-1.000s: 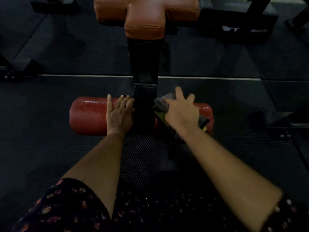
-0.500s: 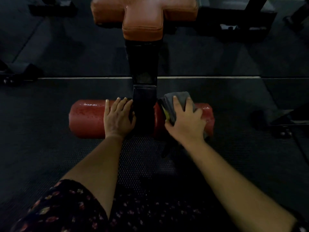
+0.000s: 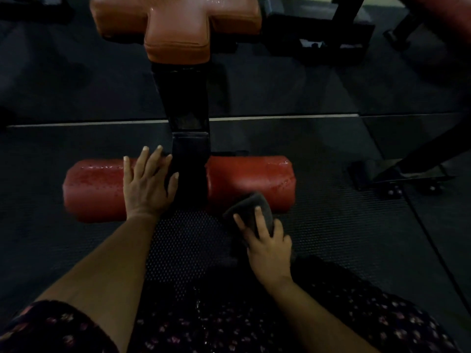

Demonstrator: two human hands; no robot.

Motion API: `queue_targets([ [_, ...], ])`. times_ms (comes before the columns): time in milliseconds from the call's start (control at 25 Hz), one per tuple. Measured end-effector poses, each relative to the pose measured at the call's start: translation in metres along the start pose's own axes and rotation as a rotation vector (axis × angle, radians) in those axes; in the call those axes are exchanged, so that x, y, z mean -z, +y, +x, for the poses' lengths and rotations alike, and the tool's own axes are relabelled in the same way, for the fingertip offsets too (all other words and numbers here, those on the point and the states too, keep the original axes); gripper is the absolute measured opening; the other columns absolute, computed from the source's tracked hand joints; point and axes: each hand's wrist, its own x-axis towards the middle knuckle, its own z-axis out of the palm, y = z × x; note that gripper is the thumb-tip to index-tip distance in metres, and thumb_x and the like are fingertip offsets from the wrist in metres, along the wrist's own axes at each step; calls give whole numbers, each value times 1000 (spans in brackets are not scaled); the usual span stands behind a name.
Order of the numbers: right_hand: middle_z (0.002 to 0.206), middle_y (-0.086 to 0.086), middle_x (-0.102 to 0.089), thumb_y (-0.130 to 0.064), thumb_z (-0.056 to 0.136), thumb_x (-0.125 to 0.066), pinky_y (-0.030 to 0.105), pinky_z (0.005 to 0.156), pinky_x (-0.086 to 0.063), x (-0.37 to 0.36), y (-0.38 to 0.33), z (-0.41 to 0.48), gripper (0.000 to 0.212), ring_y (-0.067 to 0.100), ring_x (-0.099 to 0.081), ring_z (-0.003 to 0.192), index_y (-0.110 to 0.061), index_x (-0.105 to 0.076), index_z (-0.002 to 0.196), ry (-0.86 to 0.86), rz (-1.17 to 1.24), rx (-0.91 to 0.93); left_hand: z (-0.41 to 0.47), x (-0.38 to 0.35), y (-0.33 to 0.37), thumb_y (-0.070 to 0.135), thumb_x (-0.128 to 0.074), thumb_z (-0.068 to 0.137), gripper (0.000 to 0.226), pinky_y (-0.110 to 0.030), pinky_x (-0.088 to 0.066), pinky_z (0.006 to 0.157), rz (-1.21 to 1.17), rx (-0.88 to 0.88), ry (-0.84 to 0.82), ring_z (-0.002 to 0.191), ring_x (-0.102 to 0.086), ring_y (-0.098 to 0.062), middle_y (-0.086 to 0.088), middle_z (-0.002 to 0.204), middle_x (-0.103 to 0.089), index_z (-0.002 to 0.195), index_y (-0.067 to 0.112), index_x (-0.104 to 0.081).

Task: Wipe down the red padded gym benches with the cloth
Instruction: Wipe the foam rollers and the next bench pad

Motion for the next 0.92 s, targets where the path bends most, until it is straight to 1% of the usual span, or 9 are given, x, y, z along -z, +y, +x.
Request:
queue_targets([
  [160, 144, 4, -48, -26, 66, -80, 44, 63, -48, 24, 18, 28, 74, 38, -48, 103, -46, -56, 132, 102, -9, -11, 0, 5, 6, 52, -26, 96, 65, -58, 2, 117, 39, 29, -63, 136, -42, -33, -9, 140, -55, 135, 11, -57],
  [280, 146, -1, -45, -27, 70, -77, 44, 70, -47, 58, 15, 58, 70, 36, -49, 107, -49, -52, 132, 35, -6, -138, 6, 14, 11, 53, -25, 96, 67, -53, 15, 116, 14, -31, -55, 139, -39, -29, -7, 148, -47, 141, 10, -50],
  [360, 147, -6, -38, -29, 84, -65, 43, 78, -45, 82, 16, 94, 60, 33, -44, 113, -52, -45, 136, -87, 10, -139, 16, 18, 28, 52, -28, 97, 65, -52, 12, 117, -26, -129, -29, 139, -40, -27, -6, 151, -44, 144, 11, -47],
  [480, 136, -2, -43, -27, 90, -56, 46, 89, -43, 102, 27, 169, 48, 31, -41, 121, -40, -50, 137, -310, 60, -157, 33, 19, 64, 48, -31, 97, 63, -54, -12, 118, -111, -286, -83, 133, -47, -27, -7, 152, -43, 143, 10, -49],
  [560, 139, 3, -45, -26, 91, -55, 47, 99, -42, 107, 33, 208, 50, 32, -39, 128, -33, -48, 140, -519, 55, -200, 37, 15, 83, 46, -31, 96, 61, -53, -25, 116, -134, -301, -141, 126, -54, -27, -9, 152, -43, 141, 9, -52],
  [640, 142, 4, -45, -26, 89, -55, 48, 102, -43, 104, 41, 221, 53, 33, -41, 129, -36, -47, 141, -596, 115, -253, 39, 10, 92, 46, -31, 97, 61, -50, -27, 115, -139, -281, -172, 127, -53, -27, -8, 153, -42, 142, 10, -51],
  [720, 140, 2, -46, -27, 89, -55, 44, 97, -44, 99, 51, 207, 51, 34, -44, 124, -40, -49, 138, -491, 251, -366, 43, 5, 101, 47, -36, 98, 60, -47, -20, 119, -174, -258, -226, 139, -40, -25, -6, 158, -33, 147, 13, -43],
  [800, 143, -1, -39, -28, 90, -57, 46, 89, -44, 88, 52, 167, 50, 34, -42, 121, -40, -46, 137, -281, 296, -441, 52, 2, 110, 46, -42, 99, 58, -44, -13, 122, -258, -226, -295, 146, -28, -21, -2, 161, -27, 150, 18, -38],
  [920, 154, 3, -29, -29, 81, -69, 50, 82, -49, 51, 36, 93, 70, 40, -41, 117, -38, -40, 144, 63, 180, -334, 61, -8, 120, 46, -41, 100, 53, -44, -13, 121, -289, -221, -330, 145, -31, -19, 0, 158, -34, 148, 22, -43],
])
